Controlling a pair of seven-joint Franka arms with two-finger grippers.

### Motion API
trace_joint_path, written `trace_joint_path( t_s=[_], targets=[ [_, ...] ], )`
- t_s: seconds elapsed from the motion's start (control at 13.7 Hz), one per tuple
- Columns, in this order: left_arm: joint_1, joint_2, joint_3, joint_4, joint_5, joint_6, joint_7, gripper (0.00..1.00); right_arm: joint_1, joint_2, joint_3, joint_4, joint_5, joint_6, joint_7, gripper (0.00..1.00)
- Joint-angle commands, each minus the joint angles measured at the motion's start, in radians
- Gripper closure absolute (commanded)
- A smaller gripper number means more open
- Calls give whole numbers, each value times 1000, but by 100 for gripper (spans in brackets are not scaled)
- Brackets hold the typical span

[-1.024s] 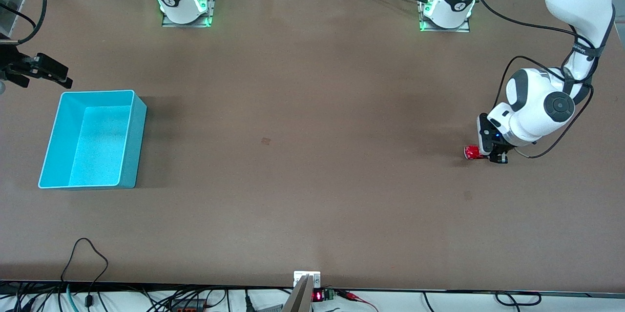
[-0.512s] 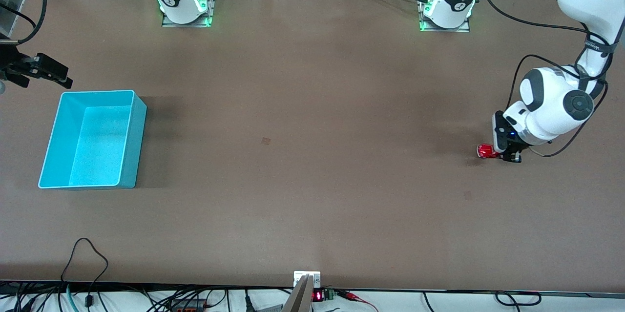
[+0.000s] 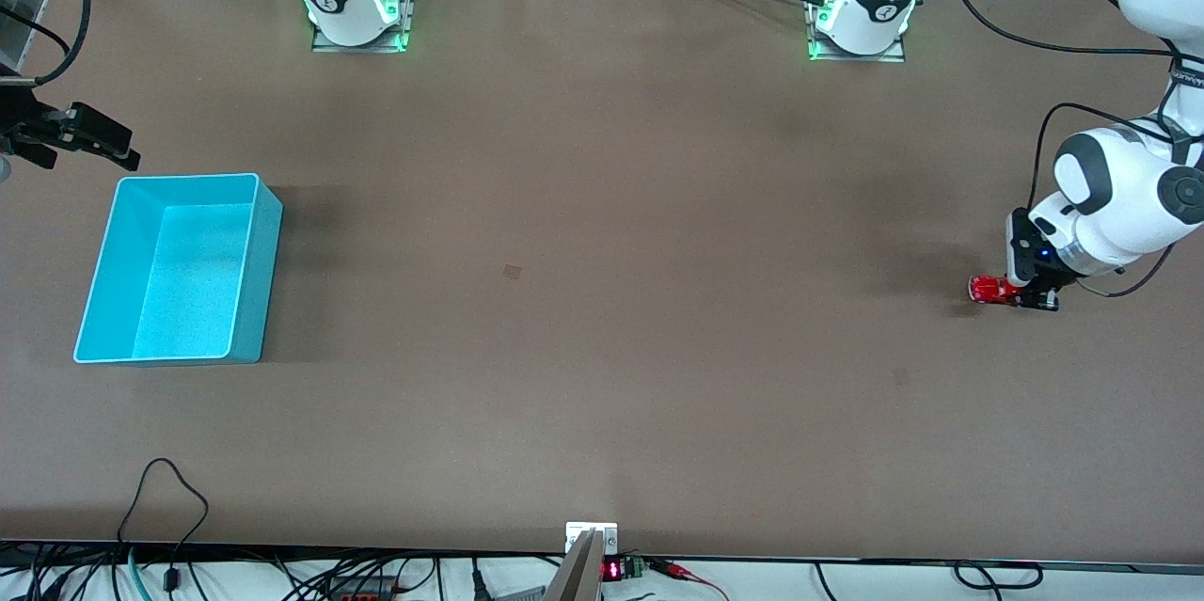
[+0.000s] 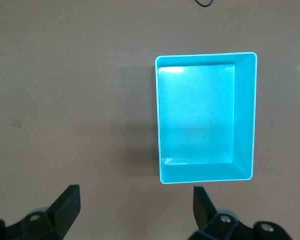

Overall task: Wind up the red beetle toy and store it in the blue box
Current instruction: 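Drag the held car backward along the table with the left gripper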

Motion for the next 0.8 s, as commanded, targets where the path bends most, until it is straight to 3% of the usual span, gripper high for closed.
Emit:
trace_joint_path(
  t_s=[0.0,0.44,0.73],
  targets=[
    [21,61,-20,25,-4,-3,39,66,2,-8,7,-11,-2,4,15,0],
    [32,59,-20,43,-15,-9,32,65,-3,-8,6,-11,-2,4,15,0],
    [34,59,-19,43,-84,-9,33,65,-4,-8,6,-11,-2,7,15,0]
  ],
)
